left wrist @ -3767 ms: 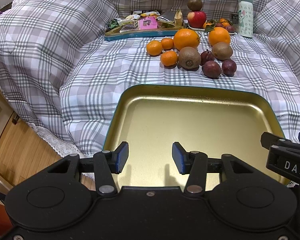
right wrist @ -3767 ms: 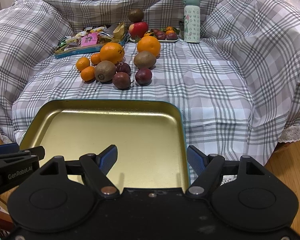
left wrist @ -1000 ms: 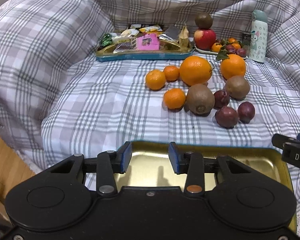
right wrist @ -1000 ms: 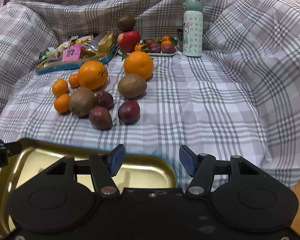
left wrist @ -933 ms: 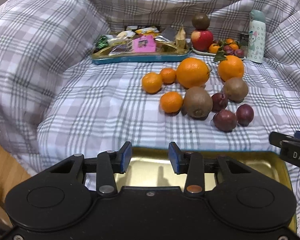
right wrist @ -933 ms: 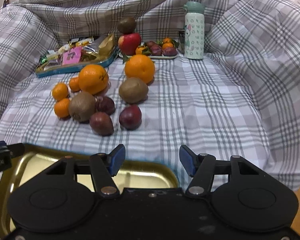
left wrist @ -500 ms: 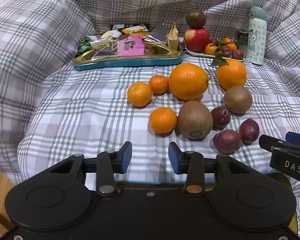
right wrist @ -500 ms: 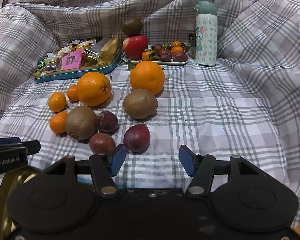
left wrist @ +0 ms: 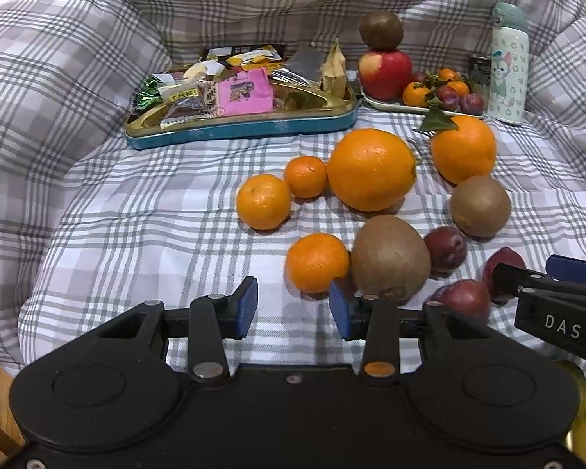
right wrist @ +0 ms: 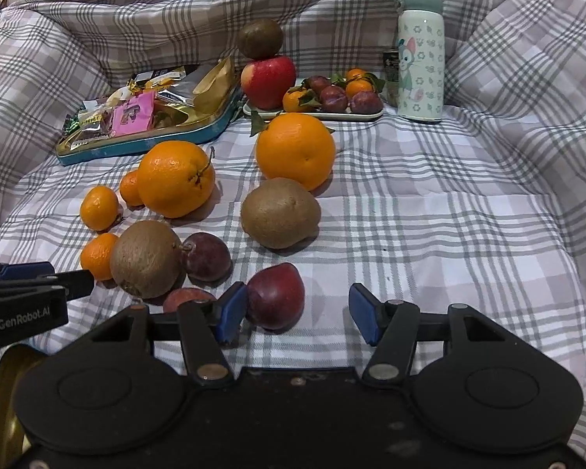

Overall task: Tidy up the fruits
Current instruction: 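Grasp a small mandarin with the left tool while the right tool grasps a purple passion fruit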

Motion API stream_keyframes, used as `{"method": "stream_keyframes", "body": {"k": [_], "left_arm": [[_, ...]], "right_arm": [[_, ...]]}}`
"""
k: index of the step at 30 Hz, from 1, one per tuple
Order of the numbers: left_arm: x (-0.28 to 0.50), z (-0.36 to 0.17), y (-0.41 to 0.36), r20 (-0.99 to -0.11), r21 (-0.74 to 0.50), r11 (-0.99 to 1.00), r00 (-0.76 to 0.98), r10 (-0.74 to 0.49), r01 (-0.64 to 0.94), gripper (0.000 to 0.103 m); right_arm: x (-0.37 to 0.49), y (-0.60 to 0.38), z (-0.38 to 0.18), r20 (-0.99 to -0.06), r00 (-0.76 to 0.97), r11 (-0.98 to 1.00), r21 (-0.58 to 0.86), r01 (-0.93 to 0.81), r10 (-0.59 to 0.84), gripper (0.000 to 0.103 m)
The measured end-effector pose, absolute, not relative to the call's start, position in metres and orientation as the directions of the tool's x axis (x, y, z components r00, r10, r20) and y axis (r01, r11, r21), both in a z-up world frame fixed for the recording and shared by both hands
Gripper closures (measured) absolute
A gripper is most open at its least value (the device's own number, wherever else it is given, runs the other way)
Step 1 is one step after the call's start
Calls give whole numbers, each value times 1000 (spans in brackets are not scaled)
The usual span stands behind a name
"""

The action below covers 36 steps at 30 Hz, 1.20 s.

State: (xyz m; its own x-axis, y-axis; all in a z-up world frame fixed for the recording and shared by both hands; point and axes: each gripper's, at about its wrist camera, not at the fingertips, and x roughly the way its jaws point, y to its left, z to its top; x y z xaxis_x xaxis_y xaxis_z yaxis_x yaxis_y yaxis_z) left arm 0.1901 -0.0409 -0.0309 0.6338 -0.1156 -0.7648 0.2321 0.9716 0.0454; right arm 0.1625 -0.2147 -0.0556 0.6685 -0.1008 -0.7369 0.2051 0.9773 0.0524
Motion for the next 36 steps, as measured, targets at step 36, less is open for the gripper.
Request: {"method": "stream_keyframes", "body": {"k": [36], "left_arm": [[235,-42,-54,-787,-37,946,574,-225,321,52]], "right_arm": [[179,-216,-72,-758,650,981,75,177,-59,63]]}}
